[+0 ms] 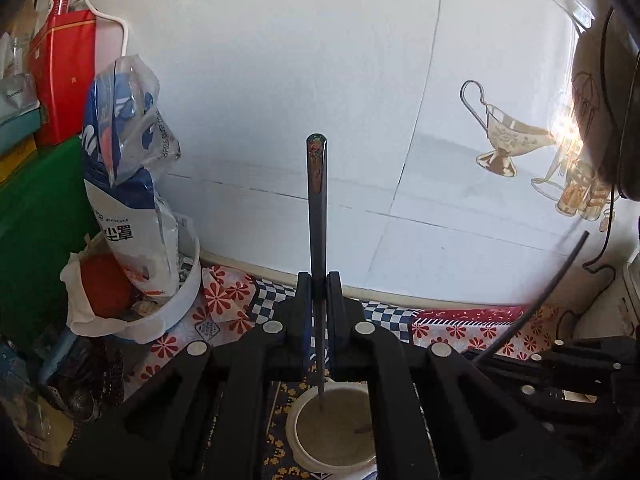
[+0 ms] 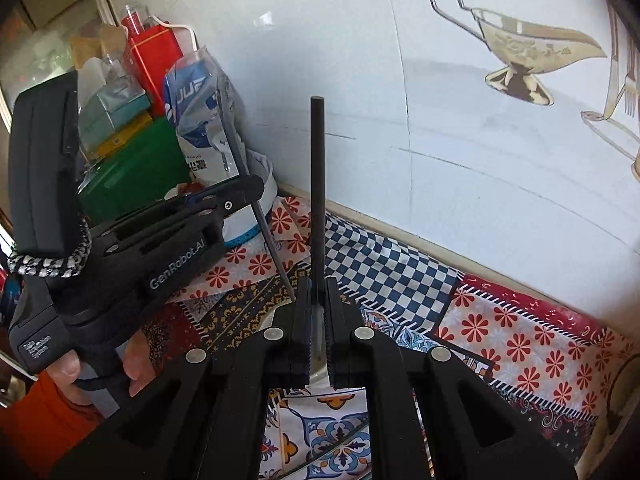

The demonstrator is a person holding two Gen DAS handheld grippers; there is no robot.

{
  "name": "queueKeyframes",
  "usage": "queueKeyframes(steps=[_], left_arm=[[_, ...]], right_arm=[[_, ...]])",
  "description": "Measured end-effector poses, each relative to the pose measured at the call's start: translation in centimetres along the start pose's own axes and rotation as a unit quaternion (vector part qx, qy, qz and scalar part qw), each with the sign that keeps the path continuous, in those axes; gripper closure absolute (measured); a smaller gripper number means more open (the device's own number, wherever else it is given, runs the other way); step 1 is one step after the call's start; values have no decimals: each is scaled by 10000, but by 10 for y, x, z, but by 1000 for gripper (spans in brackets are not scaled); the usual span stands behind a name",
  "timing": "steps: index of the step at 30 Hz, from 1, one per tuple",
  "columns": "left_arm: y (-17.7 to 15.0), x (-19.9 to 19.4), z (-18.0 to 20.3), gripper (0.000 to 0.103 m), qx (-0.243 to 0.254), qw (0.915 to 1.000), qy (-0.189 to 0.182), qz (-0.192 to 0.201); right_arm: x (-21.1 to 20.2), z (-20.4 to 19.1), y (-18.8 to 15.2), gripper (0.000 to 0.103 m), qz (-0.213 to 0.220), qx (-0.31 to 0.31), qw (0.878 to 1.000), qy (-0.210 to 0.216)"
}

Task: Organize utensils
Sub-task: 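Lift both held rods upright and carry them over the white cup, then lower both rods into the white cup and open both tools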

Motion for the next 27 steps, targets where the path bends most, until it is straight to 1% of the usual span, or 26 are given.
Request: queueKeyframes(steps=[3,8,12,16,19,23,25,26,27], left_arm=[[-11,6,1,98,89,9997,-56,-207],[-30,15,2,98,221,9983,-42,-537],[-39,18,3,98,316,9972,-23,-682],[-40,11,5,98,343,9969,-59,-706],[-39,2,8,98,404,9970,-57,-650],[-35,-15,10,97,438,9974,-105,-568],[-34,-24,10,95,459,9976,-106,-513],[-33,-29,10,94,470,9976,-106,-488],[-34,-33,10,89,480,9977,-106,-466]], right_arm=[[14,5,-4,98,-156,100,9998,39],[32,10,-7,98,-367,190,9991,57],[39,11,-10,98,-493,171,9986,40],[36,9,-10,97,-507,119,9986,-29],[30,6,-9,97,-488,39,9987,-145],[19,2,-10,97,-477,35,9987,-192],[11,0,-10,95,-428,20,9987,-257],[7,0,-11,92,-407,8,9988,-287],[3,-1,-12,89,-374,-11,9988,-321]])
Point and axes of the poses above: each gripper's, at about its wrist camera, not at the fingertips, and x roughly the way its jaws point, z to its right, y to its top, the point moved 8 cm from there along x, roughly the way its jaws point, and after that the axes turned 10 degrees about y, right-handed, at the moved point
